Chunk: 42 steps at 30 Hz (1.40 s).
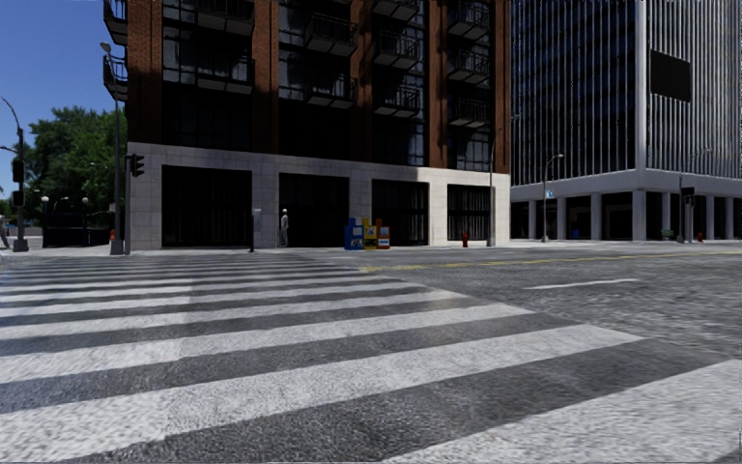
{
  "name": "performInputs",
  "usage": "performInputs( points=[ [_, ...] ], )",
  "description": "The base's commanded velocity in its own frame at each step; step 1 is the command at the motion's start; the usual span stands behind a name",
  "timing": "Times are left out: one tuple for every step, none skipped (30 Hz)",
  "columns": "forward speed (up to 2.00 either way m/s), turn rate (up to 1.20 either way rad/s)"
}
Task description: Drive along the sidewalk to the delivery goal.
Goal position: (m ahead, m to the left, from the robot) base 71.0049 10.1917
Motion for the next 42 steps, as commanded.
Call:
performInputs(
  points=[
    [1.80, 0.46],
    [1.80, 0.46],
    [1.81, 0.46],
    [1.81, 0.46],
    [1.81, 0.46],
    [1.82, 0.46],
    [1.82, 0.46],
    [1.82, 0.46],
    [1.82, 0.46],
    [1.82, 0.46],
    [1.82, 0.46],
    [1.82, 0.46],
    [1.82, 0.49],
    [1.82, 0.49],
    [1.82, 0.53],
    [1.82, 0.54],
    [1.82, 0.54],
    [1.82, 0.54],
    [1.82, 0.54],
    [1.82, 0.54],
    [1.82, 0.54],
    [1.82, 0.54],
    [1.82, 0.54],
    [1.82, 0.54],
    [1.82, 0.54],
    [1.82, 0.54],
    [1.82, 0.54],
    [1.82, 0.54],
    [1.82, 0.54],
    [1.82, 0.54],
    [1.82, 0.54],
    [1.82, 0.54],
    [1.82, 0.54],
    [1.82, 0.54],
    [1.82, 0.54],
    [1.82, 0.54],
    [1.82, 0.54],
    [1.82, 0.54],
    [1.82, 0.54],
    [1.82, 0.54],
    [1.82, 0.54],
    [1.82, 0.54]
  ],
)
